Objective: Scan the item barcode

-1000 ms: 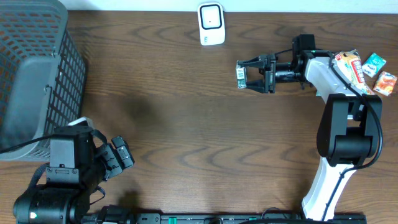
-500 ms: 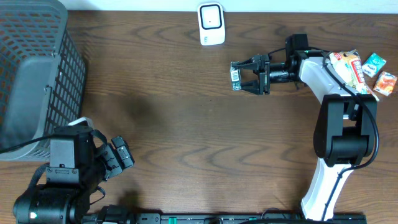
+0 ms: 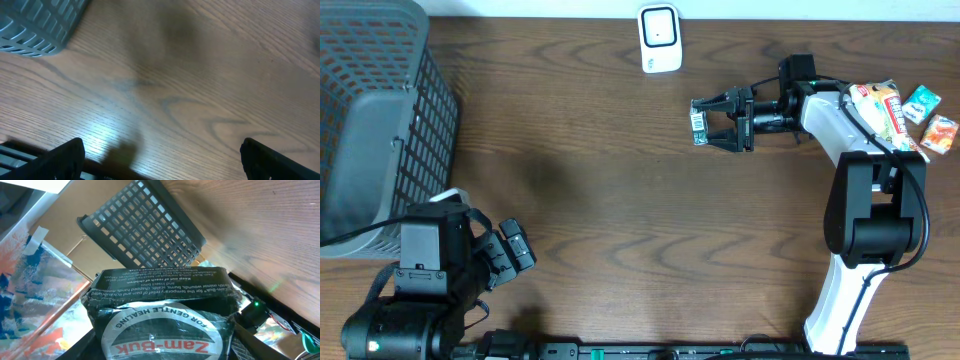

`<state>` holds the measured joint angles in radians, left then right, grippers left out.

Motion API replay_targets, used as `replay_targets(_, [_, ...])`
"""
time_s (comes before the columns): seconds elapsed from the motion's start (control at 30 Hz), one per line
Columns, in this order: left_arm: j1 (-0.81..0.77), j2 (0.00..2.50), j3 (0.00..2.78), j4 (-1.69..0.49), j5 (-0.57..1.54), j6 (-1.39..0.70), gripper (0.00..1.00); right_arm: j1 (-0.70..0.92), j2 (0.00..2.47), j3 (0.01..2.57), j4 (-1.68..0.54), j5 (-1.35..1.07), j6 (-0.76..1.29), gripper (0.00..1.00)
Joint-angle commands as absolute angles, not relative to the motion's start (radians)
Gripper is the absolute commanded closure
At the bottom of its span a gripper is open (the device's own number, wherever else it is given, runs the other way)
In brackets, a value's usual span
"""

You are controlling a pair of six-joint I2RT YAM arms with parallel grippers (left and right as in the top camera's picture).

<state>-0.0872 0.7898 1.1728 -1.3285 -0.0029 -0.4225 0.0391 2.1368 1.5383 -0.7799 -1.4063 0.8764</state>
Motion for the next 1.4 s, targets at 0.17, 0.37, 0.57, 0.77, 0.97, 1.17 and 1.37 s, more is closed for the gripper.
replay_targets(0.17, [-0.089, 0.79, 1.174, -1.331, -0.009, -0.428, 0.02, 0.054, 2.145, 1.558, -0.777, -1.443, 0.859, 0.44])
replay_targets(0.37, [-0.089, 0.79, 1.174, -1.331, -0.009, -0.428, 0.02, 0.054, 2.145, 1.558, -0.777, -1.443, 0.859, 0.44])
replay_targets(0.57, [-0.089, 0.79, 1.174, -1.331, -0.009, -0.428, 0.03, 0.054, 2.145, 1.558, -0.777, -1.443, 0.859, 0.44])
replay_targets(0.77, [-0.089, 0.79, 1.174, -1.331, -0.009, -0.428, 0.02, 0.064, 2.145, 1.558, -0.777, -1.431, 0.859, 0.44])
replay_targets(0.97, [-0.089, 0.79, 1.174, -1.331, -0.009, -0.428, 0.02, 0.075, 2.145, 1.558, -0.776, -1.411, 0.86, 0.44])
replay_targets(1.17, [-0.089, 0.79, 1.174, -1.331, -0.009, -0.428, 0.02, 0.076, 2.145, 1.558, -0.776, -1.396, 0.859, 0.44])
replay_targets(1.37, [-0.089, 0.79, 1.174, -1.331, -0.009, -0.428, 0.02, 0.086, 2.145, 1.558, -0.776, -1.393, 0.868, 0.44])
